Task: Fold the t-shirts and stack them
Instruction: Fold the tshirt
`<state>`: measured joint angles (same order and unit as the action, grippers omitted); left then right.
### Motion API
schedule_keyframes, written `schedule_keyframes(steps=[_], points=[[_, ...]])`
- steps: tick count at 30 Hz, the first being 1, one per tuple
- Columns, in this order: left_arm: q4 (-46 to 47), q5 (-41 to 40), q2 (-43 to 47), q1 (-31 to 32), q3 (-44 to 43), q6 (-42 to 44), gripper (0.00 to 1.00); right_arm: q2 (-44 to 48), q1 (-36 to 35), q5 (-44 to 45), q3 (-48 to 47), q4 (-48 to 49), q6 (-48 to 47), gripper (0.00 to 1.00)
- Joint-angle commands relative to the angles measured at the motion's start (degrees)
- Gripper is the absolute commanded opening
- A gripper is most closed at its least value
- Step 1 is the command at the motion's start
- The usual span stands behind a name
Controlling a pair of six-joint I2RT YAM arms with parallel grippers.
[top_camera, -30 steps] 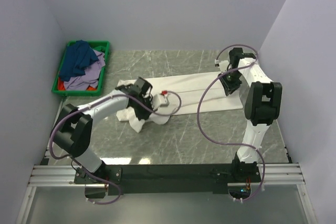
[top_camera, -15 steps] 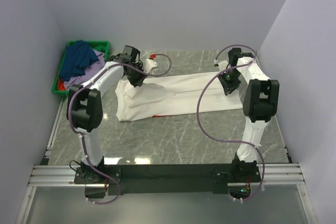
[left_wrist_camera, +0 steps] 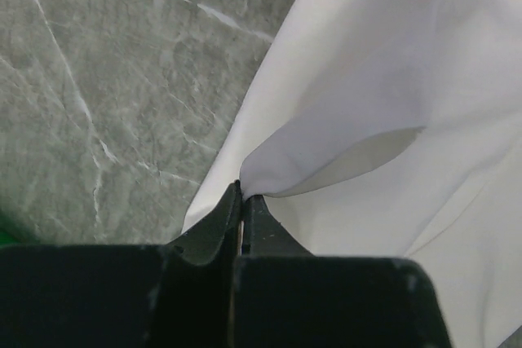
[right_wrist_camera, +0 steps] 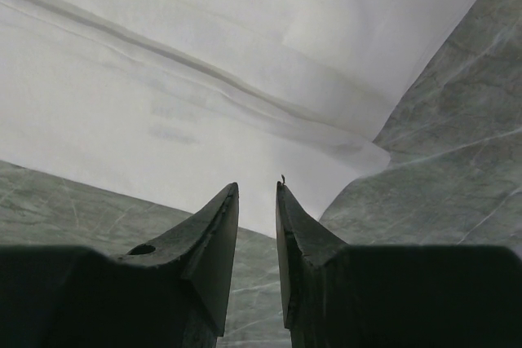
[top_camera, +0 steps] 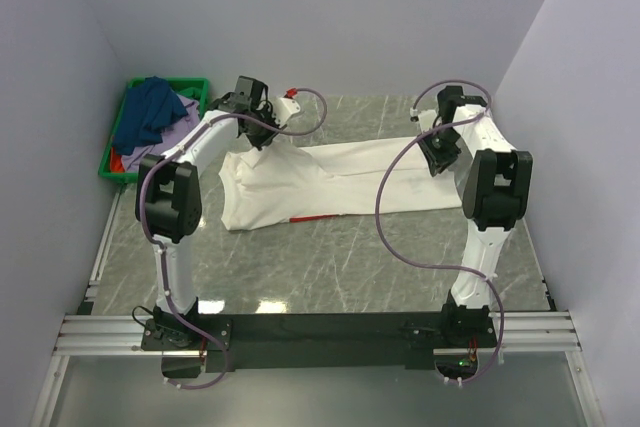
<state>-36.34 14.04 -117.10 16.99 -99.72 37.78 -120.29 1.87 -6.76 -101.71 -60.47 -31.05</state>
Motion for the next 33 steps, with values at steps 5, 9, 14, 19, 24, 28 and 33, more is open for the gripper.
schedule_keyframes(steps=[5,9,14,19,24,28,33], points=[[4.0,-5.3,4.7,3.3,2.9,1.2,0.02,-0.6,0.6,-0.2,-1.9,-1.1,-0.9,0.33],[1.0,-5.4,6.1,5.6,4.4,-1.0,0.03,-0.6,0.5,-0.1,-1.6,-1.1,-1.1,0.33],[-3.7,-3.5,7.8,8.1,7.1,-6.7,0.05,0.2,0.7,0.0,-0.5,-0.6,-1.4,0.33],[-8.7,1.8,8.6,9.5,11.7,-6.9,0.16,0.6,0.7,-0.4,0.4,-0.4,-1.5,0.33],[-12.7,7.5,7.8,8.0,9.7,-7.8,0.42,-0.5,0.6,-1.8,-1.3,-1.8,-1.4,0.34],[-12.9,9.9,9.7,4.3,9.5,-8.3,0.52,-0.7,0.4,-2.7,-2.5,-2.6,-1.3,0.34],[-10.4,12.7,10.9,1.7,9.2,-11.1,0.5,-2.2,0.1,-4.9,-5.9,-3.3,0.2,0.33]])
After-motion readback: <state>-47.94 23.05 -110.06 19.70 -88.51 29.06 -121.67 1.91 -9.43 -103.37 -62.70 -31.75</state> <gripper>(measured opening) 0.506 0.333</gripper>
